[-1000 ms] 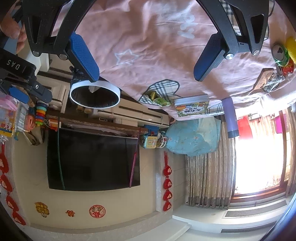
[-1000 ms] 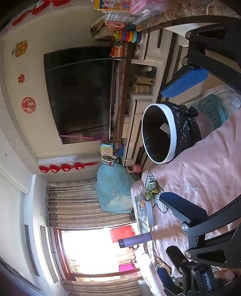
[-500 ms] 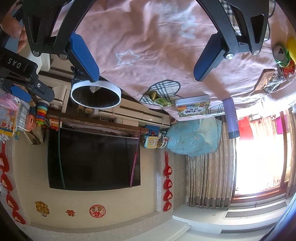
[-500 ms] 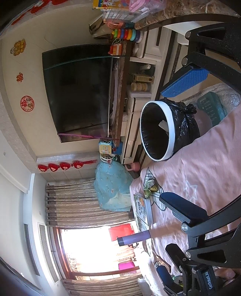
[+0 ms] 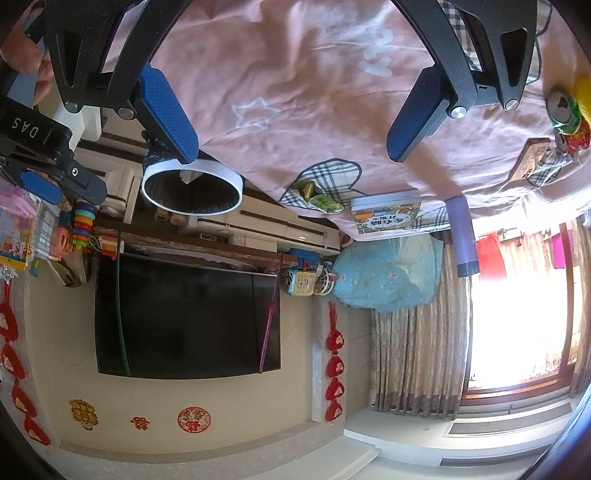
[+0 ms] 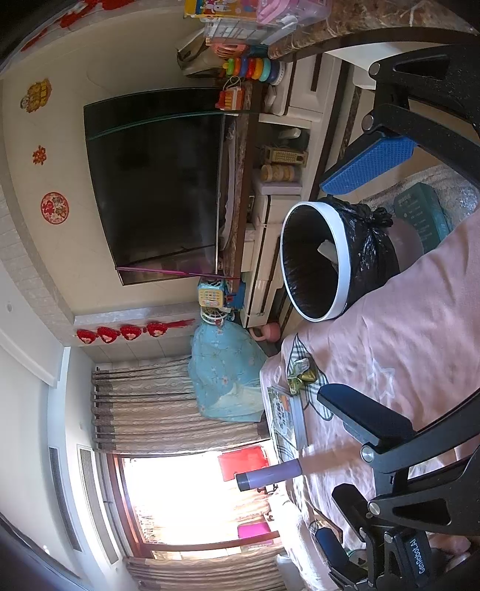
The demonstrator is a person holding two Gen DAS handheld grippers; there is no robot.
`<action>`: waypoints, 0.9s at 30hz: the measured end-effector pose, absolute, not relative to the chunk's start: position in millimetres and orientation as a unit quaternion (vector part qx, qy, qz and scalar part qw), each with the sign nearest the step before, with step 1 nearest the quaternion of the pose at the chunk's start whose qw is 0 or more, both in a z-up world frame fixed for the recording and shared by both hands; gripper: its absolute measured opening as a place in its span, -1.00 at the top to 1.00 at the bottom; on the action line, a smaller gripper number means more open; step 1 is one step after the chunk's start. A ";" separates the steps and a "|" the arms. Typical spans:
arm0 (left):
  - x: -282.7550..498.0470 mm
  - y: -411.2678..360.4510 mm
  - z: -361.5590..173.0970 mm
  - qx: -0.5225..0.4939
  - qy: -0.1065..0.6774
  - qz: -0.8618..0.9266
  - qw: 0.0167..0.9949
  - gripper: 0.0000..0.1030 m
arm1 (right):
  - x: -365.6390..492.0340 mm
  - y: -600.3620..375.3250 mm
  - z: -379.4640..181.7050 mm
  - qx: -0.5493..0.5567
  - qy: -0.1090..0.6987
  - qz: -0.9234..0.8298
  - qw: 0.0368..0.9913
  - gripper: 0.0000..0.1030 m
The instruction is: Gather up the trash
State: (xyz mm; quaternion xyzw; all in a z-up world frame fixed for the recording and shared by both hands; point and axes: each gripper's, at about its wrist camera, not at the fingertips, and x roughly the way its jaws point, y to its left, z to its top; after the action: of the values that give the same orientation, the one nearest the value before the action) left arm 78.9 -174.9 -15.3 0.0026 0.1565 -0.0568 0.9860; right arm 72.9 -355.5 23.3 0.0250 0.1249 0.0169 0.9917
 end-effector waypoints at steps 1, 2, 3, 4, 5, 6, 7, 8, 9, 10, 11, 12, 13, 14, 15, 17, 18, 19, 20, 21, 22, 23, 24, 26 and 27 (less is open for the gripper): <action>79.7 -174.9 -15.5 0.002 0.158 -0.057 0.986 -0.99 | 72.9 -355.8 23.4 0.026 0.125 0.017 0.992 -1.00; 80.4 -174.7 -15.4 0.000 0.160 -0.058 0.985 -0.99 | 72.9 -355.9 23.4 0.026 0.125 0.017 0.992 -1.00; 81.0 -174.4 -15.5 0.000 0.160 -0.058 0.985 -0.99 | 72.9 -355.1 23.4 0.026 0.125 0.017 0.992 -1.00; 81.2 -174.5 -15.4 0.000 0.159 -0.058 0.986 -0.99 | 73.0 -355.6 23.4 0.026 0.125 0.017 0.992 -1.00; 81.5 -174.7 -15.2 0.001 0.160 -0.058 0.985 -0.99 | 72.7 -355.3 23.5 0.026 0.125 0.017 0.992 -1.00; 81.2 -174.4 -15.4 0.001 0.160 -0.057 0.985 -0.99 | 72.6 -355.3 23.4 0.026 0.125 0.017 0.992 -1.00; 81.1 -174.4 -15.3 0.001 0.159 -0.057 0.986 -0.99 | 72.1 -354.1 23.6 0.027 0.124 0.017 0.992 -1.00; 81.3 -174.3 -15.2 0.001 0.159 -0.058 0.986 -0.99 | 72.3 -354.6 23.6 0.027 0.124 0.017 0.992 -1.00; 81.2 -174.4 -15.3 0.001 0.160 -0.058 0.985 -0.99 | 72.7 -355.5 23.5 0.027 0.125 0.018 0.992 -1.00; 81.0 -174.4 -15.4 0.001 0.160 -0.057 0.985 -0.99 | 72.3 -354.9 23.7 0.027 0.124 0.018 0.992 -1.00; 81.2 -174.2 -15.3 -0.001 0.160 -0.058 0.985 -0.99 | 71.9 -354.0 24.0 0.027 0.123 0.019 0.992 -1.00; 81.4 -174.1 -15.2 -0.003 0.161 -0.059 0.985 -0.99 | 71.4 -353.7 24.3 0.027 0.123 0.019 0.992 -1.00; 81.7 -174.9 -15.2 -0.001 0.161 -0.060 0.985 -0.99 | 71.3 -353.2 24.6 0.027 0.123 0.020 0.992 -1.00; 82.1 -175.4 -15.2 0.000 0.160 -0.059 0.985 -0.99 | 71.3 -353.1 25.1 0.027 0.122 0.020 0.992 -1.00; 82.0 -175.4 -15.3 0.000 0.159 -0.059 0.986 -0.99 | 71.2 -351.6 25.0 0.026 0.122 0.021 0.992 -1.00; 82.1 -175.9 -15.4 0.001 0.158 -0.060 0.986 -0.99 | 71.4 -352.0 25.4 0.026 0.123 0.021 0.992 -1.00; 82.2 -176.0 -15.5 0.000 0.158 -0.060 0.986 -0.99 | 71.2 -351.8 25.5 0.026 0.123 0.021 0.992 -1.00; 81.9 -175.9 -15.6 0.001 0.158 -0.060 0.986 -0.99 | 71.1 -351.3 25.5 0.026 0.123 0.021 0.992 -1.00; 81.9 -176.1 -15.5 0.001 0.158 -0.060 0.986 -0.99 | 71.1 -350.9 25.5 0.027 0.122 0.021 0.992 -1.00; 81.9 -175.9 -15.5 0.001 0.158 -0.059 0.986 -0.99 | 71.3 -351.8 25.5 0.027 0.123 0.021 0.992 -1.00; 81.9 -175.8 -15.6 0.001 0.159 -0.060 0.985 -0.99 | 71.4 -350.5 25.4 0.027 0.123 0.021 0.992 -1.00; 82.2 -176.4 -15.4 0.001 0.159 -0.060 0.985 -0.99 | 71.3 -350.7 25.3 0.026 0.123 0.021 0.992 -1.00; 81.6 -176.2 -15.4 0.001 0.159 -0.060 0.985 -0.99 | 71.3 -351.8 25.5 0.026 0.123 0.021 0.992 -1.00; 81.8 -176.3 -15.4 0.001 0.159 -0.060 0.985 -0.99 | 71.0 -350.6 25.7 0.026 0.123 0.021 0.992 -1.00; 81.5 -176.0 -15.5 0.001 0.158 -0.060 0.986 -0.99 | 71.1 -350.4 25.7 0.026 0.123 0.021 0.992 -1.00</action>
State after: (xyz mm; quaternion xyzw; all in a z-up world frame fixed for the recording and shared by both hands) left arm 81.5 -176.0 -15.5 0.0007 0.1583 -0.0598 0.9856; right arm 71.1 -350.4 25.7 0.0261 0.1235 0.0206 0.9918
